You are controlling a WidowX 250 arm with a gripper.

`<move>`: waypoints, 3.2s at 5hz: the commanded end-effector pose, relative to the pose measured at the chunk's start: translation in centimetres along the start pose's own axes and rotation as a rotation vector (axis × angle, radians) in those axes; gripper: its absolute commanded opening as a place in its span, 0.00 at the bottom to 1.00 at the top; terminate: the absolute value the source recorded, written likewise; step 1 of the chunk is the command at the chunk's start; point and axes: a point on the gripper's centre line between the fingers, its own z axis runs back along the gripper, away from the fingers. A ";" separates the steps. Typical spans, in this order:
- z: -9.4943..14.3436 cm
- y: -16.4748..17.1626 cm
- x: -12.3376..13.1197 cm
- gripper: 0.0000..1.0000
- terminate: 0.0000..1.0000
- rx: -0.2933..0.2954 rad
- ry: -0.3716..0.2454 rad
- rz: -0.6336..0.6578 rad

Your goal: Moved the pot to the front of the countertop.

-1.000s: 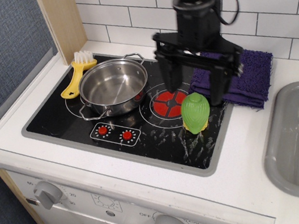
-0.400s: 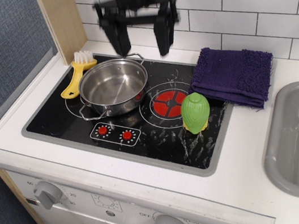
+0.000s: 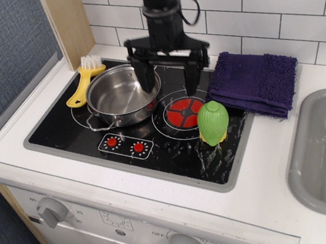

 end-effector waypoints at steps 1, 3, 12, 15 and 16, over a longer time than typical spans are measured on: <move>-1.1 1.7 0.2 1.00 0.00 0.119 0.013 0.047; -1.4 1.7 0.0 0.00 0.00 0.108 0.017 0.048; -0.8 12.9 -7.8 0.00 0.00 0.133 0.115 0.221; -1.3 10.7 -7.5 1.00 0.00 0.157 0.091 0.160; -1.3 9.8 -7.2 1.00 0.00 0.157 0.083 0.129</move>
